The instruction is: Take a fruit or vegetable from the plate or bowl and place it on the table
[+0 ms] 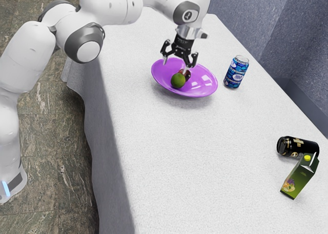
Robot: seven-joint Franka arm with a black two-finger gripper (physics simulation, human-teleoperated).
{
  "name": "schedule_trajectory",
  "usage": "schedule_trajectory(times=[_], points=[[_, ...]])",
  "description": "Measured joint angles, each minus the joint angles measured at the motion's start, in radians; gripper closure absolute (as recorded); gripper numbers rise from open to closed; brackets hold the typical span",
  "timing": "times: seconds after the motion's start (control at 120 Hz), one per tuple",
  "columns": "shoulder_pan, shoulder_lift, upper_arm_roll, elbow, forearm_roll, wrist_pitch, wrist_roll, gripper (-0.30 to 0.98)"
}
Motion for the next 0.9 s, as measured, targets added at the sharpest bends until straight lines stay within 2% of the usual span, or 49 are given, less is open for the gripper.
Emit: schedule_trajectory(times=[0.233, 0.9], points=[[-0.028, 0.002, -0.002, -0.023, 0.0, 0.033, -0.003, 0.0], [-0.03, 0.041, -0.001, -0.035, 0.009, 0.109, -0.008, 0.0]])
